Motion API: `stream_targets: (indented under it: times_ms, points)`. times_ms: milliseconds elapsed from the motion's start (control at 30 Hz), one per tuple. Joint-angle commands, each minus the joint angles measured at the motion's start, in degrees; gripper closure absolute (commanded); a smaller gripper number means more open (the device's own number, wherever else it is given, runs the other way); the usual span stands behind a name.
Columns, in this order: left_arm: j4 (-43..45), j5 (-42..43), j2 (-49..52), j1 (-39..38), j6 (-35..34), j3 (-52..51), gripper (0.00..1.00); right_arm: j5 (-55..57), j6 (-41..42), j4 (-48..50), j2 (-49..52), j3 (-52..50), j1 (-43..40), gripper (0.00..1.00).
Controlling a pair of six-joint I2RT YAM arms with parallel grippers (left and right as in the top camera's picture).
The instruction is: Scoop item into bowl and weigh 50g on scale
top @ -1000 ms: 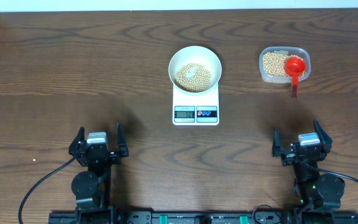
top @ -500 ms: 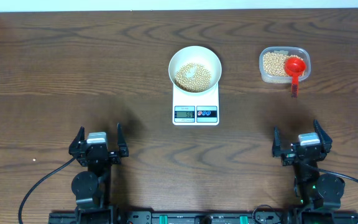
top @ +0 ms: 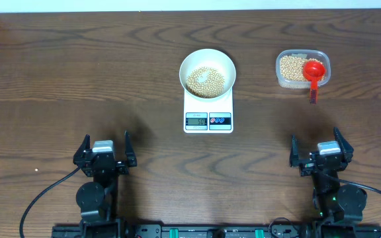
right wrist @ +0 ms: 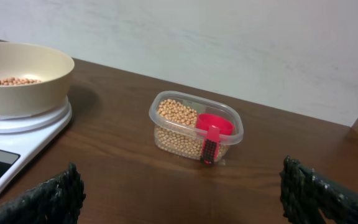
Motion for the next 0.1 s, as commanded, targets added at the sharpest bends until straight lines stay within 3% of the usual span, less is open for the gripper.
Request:
stream_targets:
  times_ms: [0,67]
  points:
    - [-2.5,1.9,0.0,0.2,0.6,-0.5,0.02,0.1,-0.2,-0.2,-0.4,-0.1,0.3,0.01]
    - [-2.5,1.9,0.0,0.2,0.6,-0.5,0.02,0.1,-0.2,-0.2,-0.4,-0.1,0.3,0.01]
